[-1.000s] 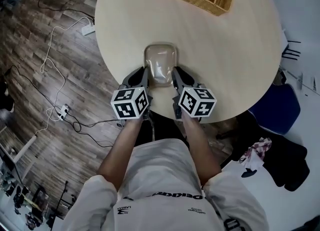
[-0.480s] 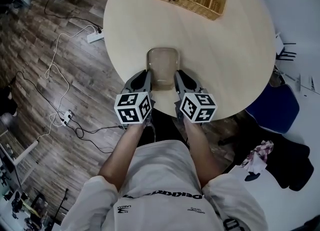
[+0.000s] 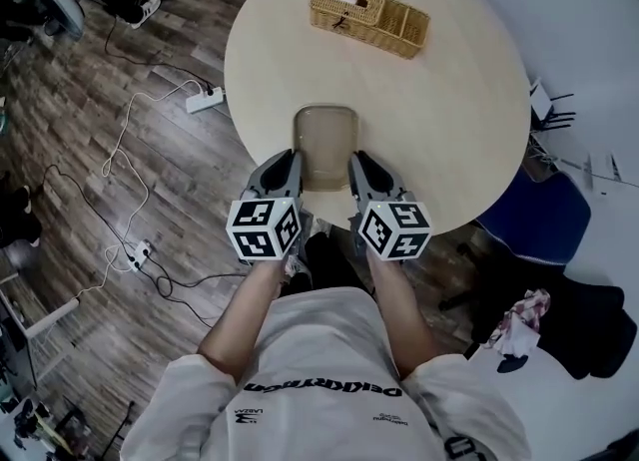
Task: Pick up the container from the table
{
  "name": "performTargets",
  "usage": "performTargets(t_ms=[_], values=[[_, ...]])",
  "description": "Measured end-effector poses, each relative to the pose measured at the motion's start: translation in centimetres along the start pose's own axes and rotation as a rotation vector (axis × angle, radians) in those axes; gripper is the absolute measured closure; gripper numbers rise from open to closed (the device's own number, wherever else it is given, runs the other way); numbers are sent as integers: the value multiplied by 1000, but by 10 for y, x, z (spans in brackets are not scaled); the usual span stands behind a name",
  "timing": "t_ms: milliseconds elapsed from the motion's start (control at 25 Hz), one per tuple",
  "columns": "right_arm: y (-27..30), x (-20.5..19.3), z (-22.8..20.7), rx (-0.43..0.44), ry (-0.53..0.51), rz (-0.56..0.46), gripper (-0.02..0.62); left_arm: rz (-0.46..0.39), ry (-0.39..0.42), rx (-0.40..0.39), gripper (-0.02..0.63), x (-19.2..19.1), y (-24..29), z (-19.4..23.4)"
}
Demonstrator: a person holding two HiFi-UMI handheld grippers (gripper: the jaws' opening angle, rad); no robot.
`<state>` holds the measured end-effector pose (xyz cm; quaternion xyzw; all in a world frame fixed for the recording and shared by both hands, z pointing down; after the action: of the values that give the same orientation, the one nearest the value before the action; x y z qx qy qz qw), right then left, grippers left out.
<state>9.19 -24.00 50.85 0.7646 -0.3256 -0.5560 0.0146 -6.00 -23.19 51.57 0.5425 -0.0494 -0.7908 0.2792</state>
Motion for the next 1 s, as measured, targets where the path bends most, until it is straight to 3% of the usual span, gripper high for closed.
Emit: performTargets(t_ms=[1000], values=[[-122,71,99,30,-158,-246,529,-256,178,-62,571,84,-137,-69]])
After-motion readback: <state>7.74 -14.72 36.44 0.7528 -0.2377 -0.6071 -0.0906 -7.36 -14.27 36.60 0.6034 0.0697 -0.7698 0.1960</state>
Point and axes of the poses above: the fingertips, and each gripper's own axes: y forward along the fingers, z to its left, x out of its top, the point moved 4 cm from there along -y, backward along the fingers, and after that the axes turned 5 degrees about -z, right-handed, at the moved point
